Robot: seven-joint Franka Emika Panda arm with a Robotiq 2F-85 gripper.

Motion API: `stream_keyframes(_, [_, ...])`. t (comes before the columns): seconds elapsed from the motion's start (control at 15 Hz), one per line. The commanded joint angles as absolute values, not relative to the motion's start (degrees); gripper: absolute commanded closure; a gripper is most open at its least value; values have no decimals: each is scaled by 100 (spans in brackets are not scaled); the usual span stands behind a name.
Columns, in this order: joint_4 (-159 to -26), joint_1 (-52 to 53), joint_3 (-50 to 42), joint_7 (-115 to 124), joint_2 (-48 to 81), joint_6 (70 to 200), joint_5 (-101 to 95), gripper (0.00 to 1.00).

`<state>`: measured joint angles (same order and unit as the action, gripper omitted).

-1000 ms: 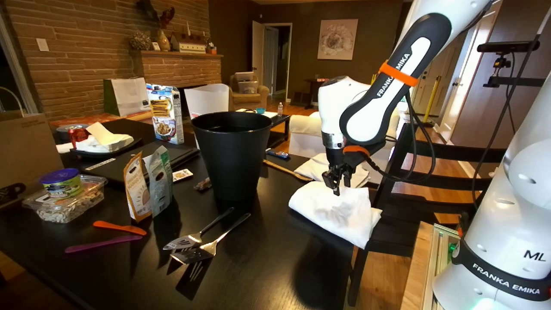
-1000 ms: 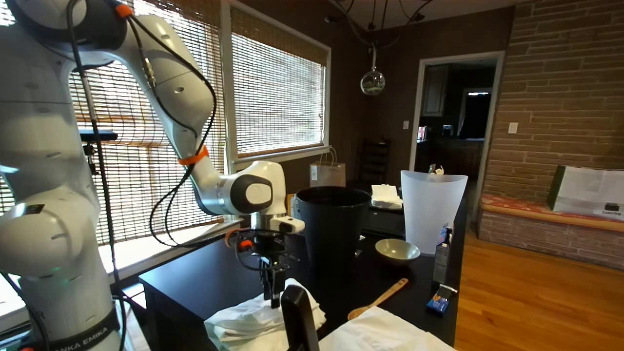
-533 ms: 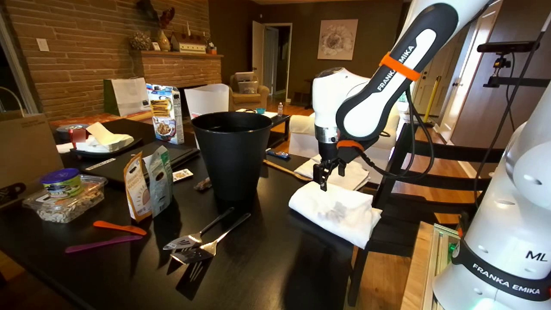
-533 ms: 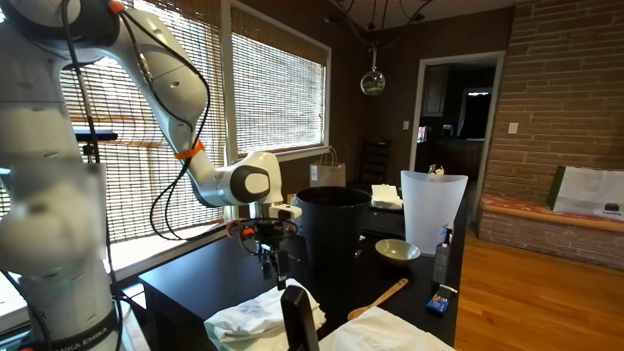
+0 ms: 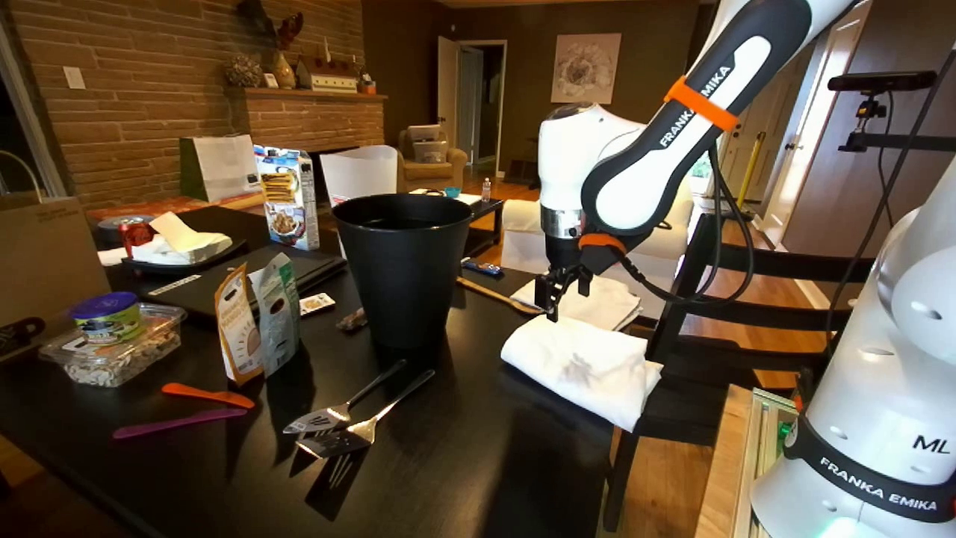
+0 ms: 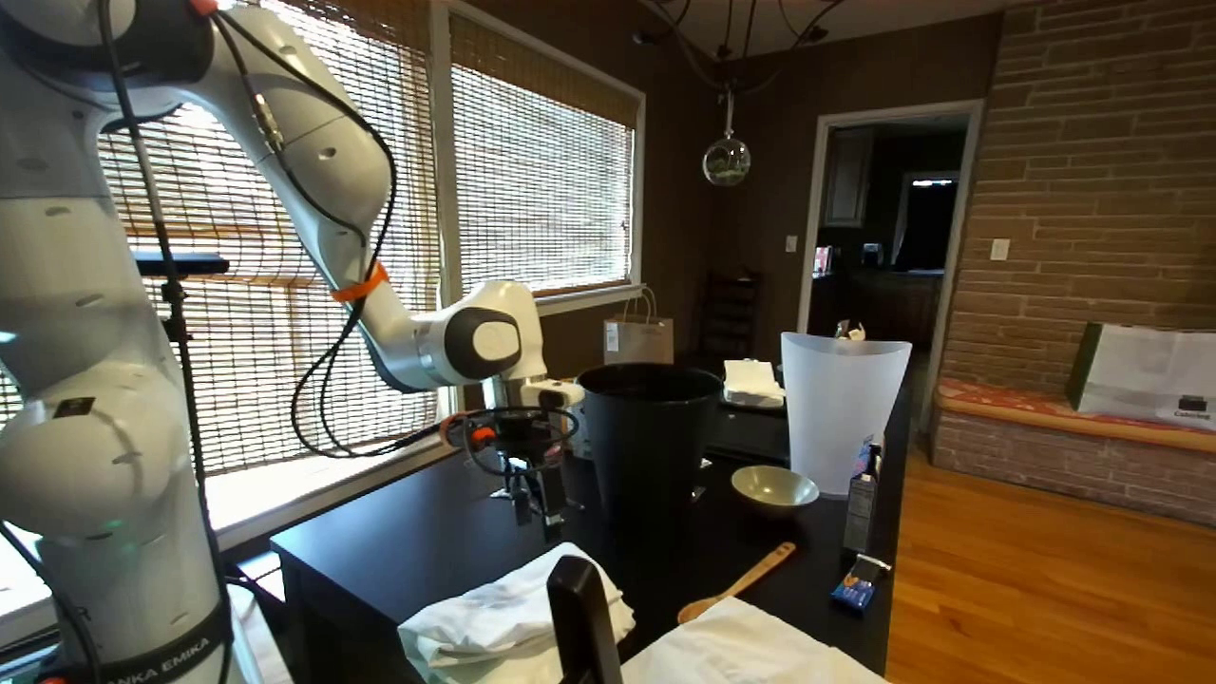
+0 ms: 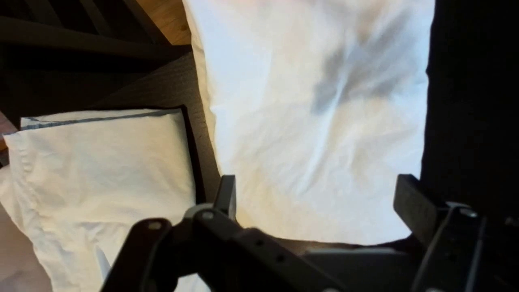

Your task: Fold the white cloth in half

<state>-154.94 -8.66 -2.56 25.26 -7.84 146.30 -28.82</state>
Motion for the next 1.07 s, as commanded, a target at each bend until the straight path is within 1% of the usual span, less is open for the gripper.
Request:
stream_keyframes(0.0, [-15435, -763, -112, 2423, -1447, 14255, -2524, 0])
stream_keyframes(0.6, [-14756, -706, 398, 2618, -2043, 12569, -2255, 0])
stream_keyframes(0.67, [-14746, -710, 434, 2690, -2085, 12513, -2292, 0])
stream_keyframes(0.73, [-14771, -735, 370, 2575, -1935, 12740, -2348, 0])
stream_keyframes(1.0, [-14751, -730, 411, 2626, -1984, 12647, -2350, 0])
